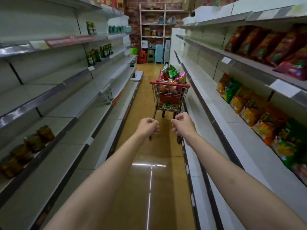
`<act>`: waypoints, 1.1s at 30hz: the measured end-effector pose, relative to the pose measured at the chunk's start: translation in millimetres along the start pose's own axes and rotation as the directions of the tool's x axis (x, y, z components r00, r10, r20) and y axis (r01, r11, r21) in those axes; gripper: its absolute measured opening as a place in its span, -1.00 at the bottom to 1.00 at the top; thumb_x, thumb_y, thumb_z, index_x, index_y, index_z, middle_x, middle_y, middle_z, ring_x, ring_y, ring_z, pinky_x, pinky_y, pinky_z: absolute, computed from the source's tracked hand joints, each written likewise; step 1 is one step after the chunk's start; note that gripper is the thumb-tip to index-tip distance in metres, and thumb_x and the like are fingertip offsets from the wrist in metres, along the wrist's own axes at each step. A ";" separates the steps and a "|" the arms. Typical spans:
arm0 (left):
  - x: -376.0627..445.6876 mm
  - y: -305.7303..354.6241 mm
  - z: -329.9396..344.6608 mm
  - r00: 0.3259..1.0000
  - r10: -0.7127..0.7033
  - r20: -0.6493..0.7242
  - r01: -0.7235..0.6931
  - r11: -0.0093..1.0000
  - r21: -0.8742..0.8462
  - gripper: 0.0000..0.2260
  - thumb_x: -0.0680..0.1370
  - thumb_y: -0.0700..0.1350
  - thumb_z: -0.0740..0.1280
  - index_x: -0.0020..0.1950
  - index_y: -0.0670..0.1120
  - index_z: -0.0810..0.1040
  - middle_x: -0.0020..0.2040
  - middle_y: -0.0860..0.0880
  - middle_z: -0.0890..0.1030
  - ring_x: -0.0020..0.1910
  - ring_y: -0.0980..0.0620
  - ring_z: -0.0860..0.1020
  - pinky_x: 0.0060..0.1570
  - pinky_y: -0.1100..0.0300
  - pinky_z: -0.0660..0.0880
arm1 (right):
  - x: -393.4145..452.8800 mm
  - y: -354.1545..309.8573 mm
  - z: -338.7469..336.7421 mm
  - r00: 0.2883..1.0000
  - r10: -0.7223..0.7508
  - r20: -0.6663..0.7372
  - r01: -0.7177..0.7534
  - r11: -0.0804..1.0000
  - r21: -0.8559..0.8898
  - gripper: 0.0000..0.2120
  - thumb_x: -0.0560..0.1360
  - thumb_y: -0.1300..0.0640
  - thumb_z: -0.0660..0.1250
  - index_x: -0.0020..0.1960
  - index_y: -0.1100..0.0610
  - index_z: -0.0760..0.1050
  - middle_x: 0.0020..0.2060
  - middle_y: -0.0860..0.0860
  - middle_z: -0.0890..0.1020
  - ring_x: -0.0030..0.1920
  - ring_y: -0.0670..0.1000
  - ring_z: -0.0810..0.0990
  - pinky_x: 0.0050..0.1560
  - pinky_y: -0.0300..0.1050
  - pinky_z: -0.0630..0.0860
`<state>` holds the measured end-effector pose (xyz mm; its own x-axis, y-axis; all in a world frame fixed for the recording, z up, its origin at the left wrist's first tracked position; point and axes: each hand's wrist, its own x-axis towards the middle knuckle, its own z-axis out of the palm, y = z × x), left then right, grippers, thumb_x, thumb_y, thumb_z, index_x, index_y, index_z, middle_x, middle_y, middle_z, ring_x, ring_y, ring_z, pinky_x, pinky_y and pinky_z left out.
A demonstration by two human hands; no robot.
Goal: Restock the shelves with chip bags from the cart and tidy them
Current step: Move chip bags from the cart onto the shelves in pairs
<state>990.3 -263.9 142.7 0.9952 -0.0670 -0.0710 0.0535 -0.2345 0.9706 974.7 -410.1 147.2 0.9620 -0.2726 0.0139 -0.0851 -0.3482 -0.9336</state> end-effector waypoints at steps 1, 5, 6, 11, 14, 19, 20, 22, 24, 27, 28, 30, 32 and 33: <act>10.8 -0.7 0.6 1.000 -0.009 -0.006 0.009 1.000 -0.006 -0.86 0.61 -0.20 0.23 0.09 -0.22 0.52 -0.15 -0.07 0.57 -0.15 0.02 0.58 -0.22 0.29 0.51 | 12.7 0.8 1.7 1.000 0.002 0.007 -0.002 1.000 0.002 -0.86 0.57 0.15 0.27 0.10 0.12 0.38 -0.12 0.07 0.57 -0.31 -0.06 0.54 -0.31 -0.19 0.48; 60.0 -5.0 2.4 0.999 -0.037 -0.037 0.037 0.999 0.000 -0.91 0.61 -0.19 0.24 0.07 -0.17 0.50 -0.10 -0.08 0.57 -0.13 0.01 0.59 -0.17 0.24 0.53 | 62.7 1.8 8.3 0.999 0.011 0.034 -0.011 1.000 0.004 -0.88 0.56 0.15 0.28 0.07 0.10 0.39 -0.13 0.03 0.56 -0.31 -0.07 0.54 -0.31 -0.20 0.47; 73.8 -6.1 2.7 0.998 -0.045 -0.044 0.045 0.999 0.007 -0.90 0.61 -0.19 0.24 0.08 -0.16 0.50 -0.08 -0.09 0.57 -0.10 -0.01 0.59 -0.14 0.21 0.54 | 74.9 1.8 10.2 0.999 0.014 0.041 -0.015 1.000 0.010 -0.88 0.57 0.15 0.28 0.08 0.11 0.38 -0.12 0.03 0.55 -0.31 -0.07 0.54 -0.32 -0.21 0.47; 152.8 -8.6 10.9 0.997 -0.060 -0.043 0.059 0.998 -0.011 -0.87 0.61 -0.15 0.25 0.10 -0.15 0.51 -0.04 -0.09 0.58 -0.03 -0.05 0.62 -0.07 0.16 0.57 | 139.0 7.1 22.2 0.999 0.017 0.035 -0.016 1.000 -0.018 -0.88 0.57 0.14 0.27 0.08 0.09 0.38 -0.08 0.05 0.56 -0.31 -0.07 0.54 -0.34 -0.24 0.45; 208.9 -5.4 15.2 0.998 -0.059 -0.021 0.059 0.998 -0.034 -0.88 0.61 -0.14 0.25 0.10 -0.14 0.51 -0.04 -0.08 0.58 -0.02 -0.04 0.62 0.01 0.11 0.57 | 189.4 4.3 31.9 1.000 0.020 0.002 -0.020 0.999 -0.049 -0.89 0.57 0.14 0.28 0.07 0.09 0.39 -0.09 0.05 0.57 -0.31 -0.07 0.54 -0.35 -0.24 0.44; 302.6 10.4 2.7 0.999 -0.040 0.017 0.041 0.998 -0.051 -0.87 0.61 -0.14 0.26 0.11 -0.14 0.51 -0.04 -0.07 0.58 -0.02 -0.02 0.61 0.01 0.12 0.57 | 280.8 -17.4 50.1 0.999 0.007 -0.037 -0.010 0.996 -0.085 -0.90 0.56 0.14 0.29 -0.06 0.03 0.36 -0.12 0.06 0.58 -0.30 -0.04 0.55 -0.35 -0.21 0.44; 324.8 15.0 -3.1 0.999 -0.033 0.018 0.034 0.998 -0.058 -0.87 0.61 -0.14 0.26 0.11 -0.14 0.51 -0.04 -0.07 0.58 -0.03 -0.02 0.62 0.00 0.12 0.58 | 302.3 -24.4 56.4 0.999 -0.001 -0.041 -0.003 0.997 -0.083 -0.88 0.56 0.14 0.29 -0.08 0.01 0.35 -0.12 0.06 0.58 -0.29 -0.04 0.55 -0.34 -0.20 0.44; 366.1 22.5 -13.8 1.000 -0.019 0.020 0.020 0.998 -0.062 -0.88 0.61 -0.14 0.26 0.10 -0.14 0.51 -0.05 -0.05 0.58 -0.08 0.01 0.61 -0.05 0.15 0.57 | 340.2 -36.6 68.7 0.999 -0.013 -0.044 0.009 0.997 -0.081 -0.87 0.56 0.14 0.29 -0.10 0.00 0.34 -0.12 0.06 0.58 -0.28 -0.03 0.56 -0.32 -0.17 0.47; 401.4 26.2 -22.1 0.999 -0.016 0.029 0.018 0.997 -0.070 -0.87 0.62 -0.14 0.25 0.10 -0.15 0.51 -0.07 -0.04 0.58 -0.12 0.04 0.60 -0.12 0.21 0.55 | 370.8 -44.6 80.8 0.999 -0.015 -0.039 0.011 0.996 -0.083 -0.86 0.56 0.14 0.29 -0.11 0.00 0.35 -0.13 0.04 0.57 -0.29 -0.03 0.57 -0.33 -0.19 0.46; 441.6 20.7 -25.4 0.998 -0.043 0.043 0.046 0.996 -0.076 -0.88 0.62 -0.14 0.25 0.10 -0.14 0.51 -0.08 -0.05 0.59 -0.14 0.05 0.59 -0.11 0.20 0.55 | 408.8 -43.5 99.3 1.000 0.003 -0.026 -0.006 0.994 -0.106 -0.85 0.56 0.14 0.30 -0.11 -0.01 0.35 -0.18 0.01 0.56 -0.29 -0.04 0.57 -0.37 -0.23 0.43; 452.7 17.1 -25.5 0.997 -0.055 0.047 0.059 0.996 -0.073 -0.88 0.62 -0.14 0.25 0.09 -0.14 0.52 -0.07 -0.06 0.59 -0.13 0.05 0.60 -0.09 0.19 0.56 | 421.1 -40.7 105.7 1.000 0.010 -0.020 -0.012 0.993 -0.116 -0.85 0.56 0.14 0.30 -0.11 -0.02 0.35 -0.18 0.01 0.57 -0.29 -0.04 0.58 -0.37 -0.23 0.43; 474.4 9.5 -26.0 0.995 -0.081 0.054 0.085 0.993 -0.077 -0.89 0.62 -0.14 0.25 0.08 -0.13 0.51 -0.08 -0.06 0.60 -0.15 0.05 0.59 -0.07 0.18 0.56 | 445.7 -35.7 117.9 1.000 0.030 -0.003 -0.030 0.991 -0.132 -0.88 0.56 0.13 0.30 -0.09 -0.01 0.36 -0.16 0.03 0.58 -0.28 -0.03 0.58 -0.36 -0.23 0.44; 495.5 1.9 -28.2 0.994 -0.098 0.057 0.103 0.990 -0.091 -0.89 0.62 -0.15 0.25 0.09 -0.15 0.51 -0.11 -0.06 0.59 -0.19 0.06 0.58 -0.13 0.22 0.55 | 468.9 -33.3 128.3 0.999 0.041 0.015 -0.039 0.988 -0.152 -0.93 0.57 0.13 0.30 -0.02 0.04 0.40 -0.14 0.03 0.58 -0.27 -0.04 0.57 -0.35 -0.24 0.43; 505.7 -1.7 -29.9 0.993 -0.104 0.056 0.109 0.989 -0.097 -0.89 0.62 -0.16 0.25 0.09 -0.16 0.51 -0.13 -0.05 0.59 -0.20 0.07 0.58 -0.16 0.24 0.54 | 480.5 -32.6 133.3 0.999 0.042 0.024 -0.038 0.987 -0.159 -0.93 0.57 0.13 0.29 0.01 0.06 0.41 -0.14 0.03 0.57 -0.27 -0.05 0.57 -0.34 -0.24 0.44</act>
<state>1496.0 -268.4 112.0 0.9782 -0.0963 -0.1841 0.1692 -0.1450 0.9749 1474.3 -410.1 136.6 0.9636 -0.2652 -0.0344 -0.1618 -0.4755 -0.8647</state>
